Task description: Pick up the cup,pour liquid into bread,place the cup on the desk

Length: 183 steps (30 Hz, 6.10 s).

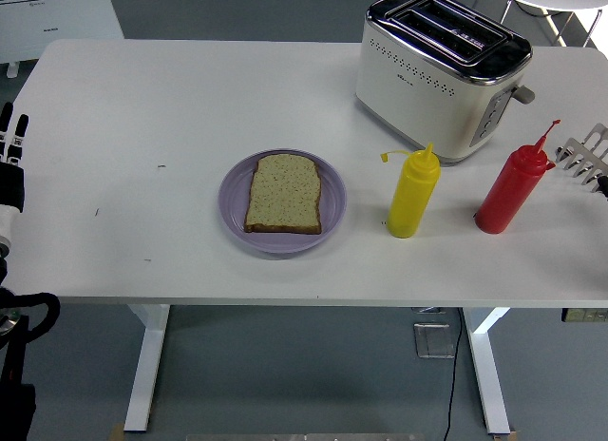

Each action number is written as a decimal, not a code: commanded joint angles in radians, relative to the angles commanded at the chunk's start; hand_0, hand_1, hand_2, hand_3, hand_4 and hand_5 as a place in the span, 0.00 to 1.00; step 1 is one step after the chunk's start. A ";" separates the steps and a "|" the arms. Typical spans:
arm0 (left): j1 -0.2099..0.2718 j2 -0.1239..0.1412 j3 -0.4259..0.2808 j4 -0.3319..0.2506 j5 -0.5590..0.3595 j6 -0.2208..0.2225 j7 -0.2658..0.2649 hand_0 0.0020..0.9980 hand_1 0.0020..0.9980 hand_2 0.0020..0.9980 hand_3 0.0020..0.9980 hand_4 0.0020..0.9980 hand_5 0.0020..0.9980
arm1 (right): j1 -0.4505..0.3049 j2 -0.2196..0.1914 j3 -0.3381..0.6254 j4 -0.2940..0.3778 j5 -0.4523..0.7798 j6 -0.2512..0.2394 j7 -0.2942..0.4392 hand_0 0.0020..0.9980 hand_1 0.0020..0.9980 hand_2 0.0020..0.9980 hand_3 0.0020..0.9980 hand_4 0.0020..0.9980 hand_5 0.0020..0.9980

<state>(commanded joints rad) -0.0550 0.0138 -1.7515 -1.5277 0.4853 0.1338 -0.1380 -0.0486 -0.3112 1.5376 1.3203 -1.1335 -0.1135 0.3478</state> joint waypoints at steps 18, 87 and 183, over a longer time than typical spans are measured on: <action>-0.001 -0.002 -0.002 0.000 0.004 -0.001 0.003 0.81 0.79 0.83 0.80 0.48 1.00 | 0.046 0.026 -0.133 -0.019 -0.021 -0.009 -0.004 1.00 0.94 0.99 1.00 0.95 0.32; 0.002 -0.004 -0.006 0.005 0.008 0.000 0.006 0.81 0.79 0.83 0.80 0.48 1.00 | 0.316 0.090 -0.412 -0.255 0.177 -0.200 0.085 0.72 0.66 0.68 0.82 0.89 0.25; 0.000 -0.003 -0.021 0.004 0.007 0.002 0.003 0.81 0.78 0.82 0.79 0.48 1.00 | 0.776 -0.150 -0.578 0.286 -0.490 -0.447 -0.282 0.15 0.21 0.37 0.52 0.43 0.08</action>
<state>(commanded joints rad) -0.0545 0.0111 -1.7725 -1.5242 0.4924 0.1355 -0.1346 0.7277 -0.4608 0.9595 1.6062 -1.6232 -0.5600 0.0657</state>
